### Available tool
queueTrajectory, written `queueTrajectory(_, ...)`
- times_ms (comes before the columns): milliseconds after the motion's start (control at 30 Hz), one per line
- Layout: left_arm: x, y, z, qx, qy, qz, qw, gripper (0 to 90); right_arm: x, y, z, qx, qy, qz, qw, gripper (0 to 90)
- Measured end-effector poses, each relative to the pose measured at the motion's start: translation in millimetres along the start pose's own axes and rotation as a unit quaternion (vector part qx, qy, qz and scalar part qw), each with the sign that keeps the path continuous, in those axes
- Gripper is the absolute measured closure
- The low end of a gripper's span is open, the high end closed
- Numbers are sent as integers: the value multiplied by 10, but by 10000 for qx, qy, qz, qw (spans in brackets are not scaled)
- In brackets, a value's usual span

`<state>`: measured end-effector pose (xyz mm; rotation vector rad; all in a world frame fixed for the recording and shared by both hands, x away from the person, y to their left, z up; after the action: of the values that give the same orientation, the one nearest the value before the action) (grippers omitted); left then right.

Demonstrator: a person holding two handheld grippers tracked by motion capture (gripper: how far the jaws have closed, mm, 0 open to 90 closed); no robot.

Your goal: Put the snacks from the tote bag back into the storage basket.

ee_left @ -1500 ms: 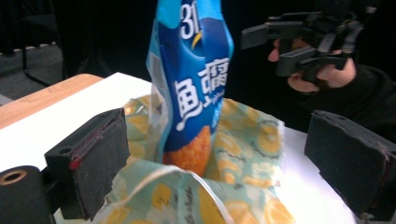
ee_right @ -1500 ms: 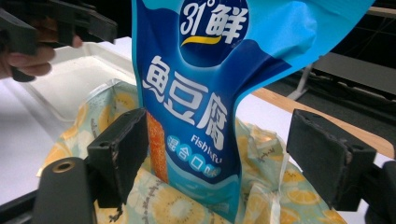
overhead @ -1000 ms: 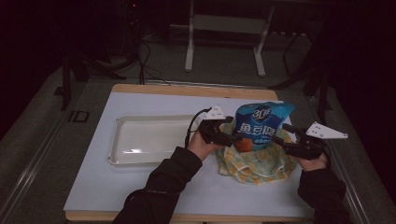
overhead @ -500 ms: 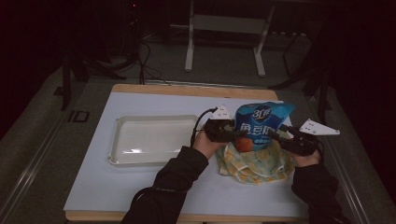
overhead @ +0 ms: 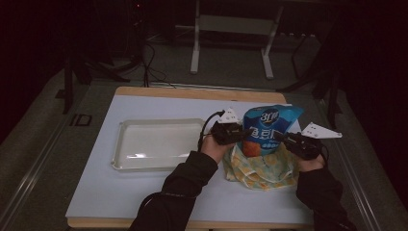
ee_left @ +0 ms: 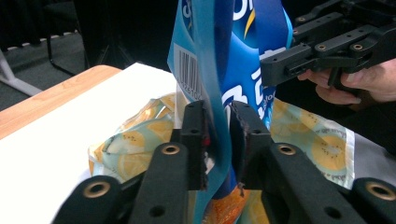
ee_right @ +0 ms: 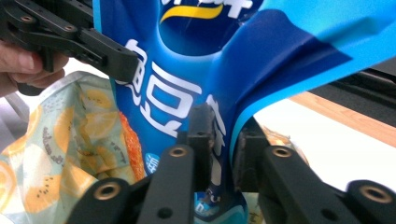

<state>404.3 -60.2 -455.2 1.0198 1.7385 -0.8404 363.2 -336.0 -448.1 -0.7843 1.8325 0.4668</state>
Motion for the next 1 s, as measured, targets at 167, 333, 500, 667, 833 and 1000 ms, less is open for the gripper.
queueTrajectory(167,-5,11,6,-1,13,-119,9999,829,-12,20,12,-9,-10,38,10000,870)
queueTrajectory(333,-18,24,12,-7,50,-214,9998,855,-7,22,15,-62,-41,135,9999,883)
queueTrajectory(500,-48,21,22,-63,108,-267,9996,869,-23,32,16,-42,-11,138,9999,888)
queueTrajectory(667,-60,25,30,-28,127,-276,9995,872,-37,36,6,-30,20,87,10000,889)
queueTrajectory(833,-136,-8,27,-74,188,-248,9995,877,-67,28,-31,-16,22,70,10000,891)
queueTrajectory(1000,-219,-31,5,-86,196,-185,9996,880,-116,26,-71,8,-42,82,10000,892)
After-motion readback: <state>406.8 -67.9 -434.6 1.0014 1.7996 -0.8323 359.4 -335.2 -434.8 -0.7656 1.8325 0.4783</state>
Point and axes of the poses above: each handheld gripper's, and its own axes: z roughly forward along the jaws, x roughly out of its underside, y roughly to its left, the point moved 1 cm from there along z, roughly forward along the jaws
